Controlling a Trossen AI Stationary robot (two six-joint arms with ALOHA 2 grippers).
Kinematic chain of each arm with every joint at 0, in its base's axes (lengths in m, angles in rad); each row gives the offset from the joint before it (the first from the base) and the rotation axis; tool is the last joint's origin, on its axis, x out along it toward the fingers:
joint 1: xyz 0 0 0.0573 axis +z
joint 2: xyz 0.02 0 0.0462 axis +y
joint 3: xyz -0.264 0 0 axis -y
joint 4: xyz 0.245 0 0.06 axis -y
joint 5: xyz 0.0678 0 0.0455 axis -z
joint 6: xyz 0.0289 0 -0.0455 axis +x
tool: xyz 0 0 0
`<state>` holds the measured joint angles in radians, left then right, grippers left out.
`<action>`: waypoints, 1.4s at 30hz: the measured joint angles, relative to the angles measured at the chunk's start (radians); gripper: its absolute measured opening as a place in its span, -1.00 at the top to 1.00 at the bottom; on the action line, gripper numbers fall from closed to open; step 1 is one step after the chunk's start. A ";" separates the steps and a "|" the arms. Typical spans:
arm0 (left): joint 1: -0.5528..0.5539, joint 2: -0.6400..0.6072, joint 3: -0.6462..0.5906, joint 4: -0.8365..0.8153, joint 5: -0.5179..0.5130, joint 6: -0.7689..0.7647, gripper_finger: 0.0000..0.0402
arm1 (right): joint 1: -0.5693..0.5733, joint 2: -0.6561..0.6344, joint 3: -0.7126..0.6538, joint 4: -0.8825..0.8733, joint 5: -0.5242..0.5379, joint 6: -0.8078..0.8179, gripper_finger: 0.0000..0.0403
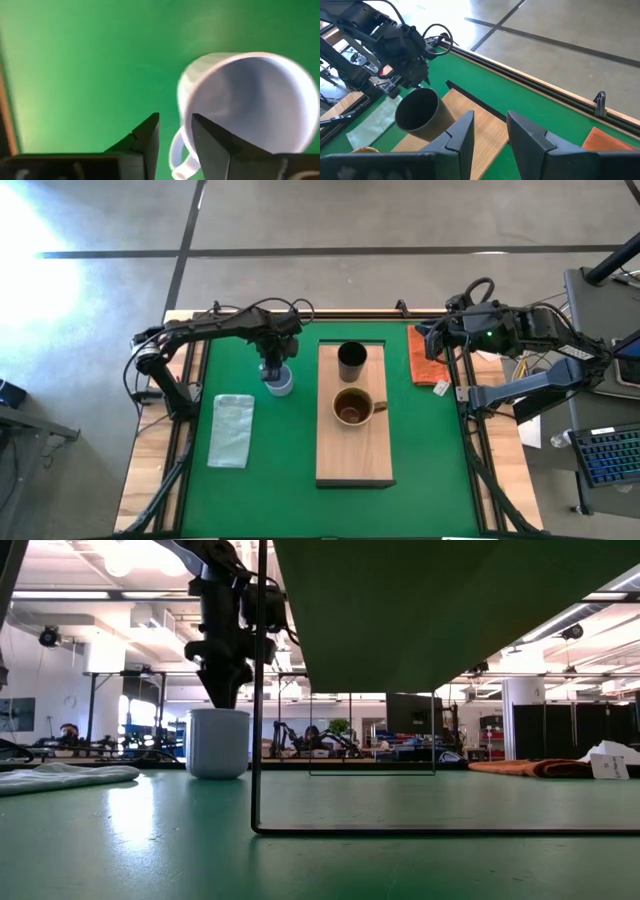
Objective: Stack small to large cups/mugs on shelf
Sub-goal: Put the blue cup on the shelf aligned with the green cup
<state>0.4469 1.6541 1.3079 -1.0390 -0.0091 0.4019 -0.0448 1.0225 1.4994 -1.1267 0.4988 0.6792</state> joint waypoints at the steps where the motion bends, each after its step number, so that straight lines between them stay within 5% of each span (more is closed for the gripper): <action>1: 0.000 -0.002 0.001 0.000 -0.026 -0.028 0.48 | 0.000 0.000 0.000 0.000 0.000 0.000 0.46; 8: 0.003 -0.086 0.030 -0.034 -0.079 -0.348 0.38 | 0.000 0.000 0.000 0.000 0.000 -0.002 0.46; 15: -0.009 -0.240 -0.031 -0.056 -0.023 -0.942 0.37 | 0.000 0.000 0.000 0.000 0.000 -0.006 0.46; 25: -0.099 -0.309 -0.206 -0.012 0.003 -1.306 0.37 | 0.000 -0.001 0.000 0.000 0.000 -0.076 0.46; 42: -0.114 -0.162 -0.229 0.064 -0.019 -1.360 0.39 | 0.000 -0.012 0.000 -0.056 0.000 -0.093 0.46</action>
<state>0.3332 1.4924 1.0794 -0.9754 -0.0281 -0.9579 -0.0446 1.0102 1.4994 -1.1828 0.4984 0.5858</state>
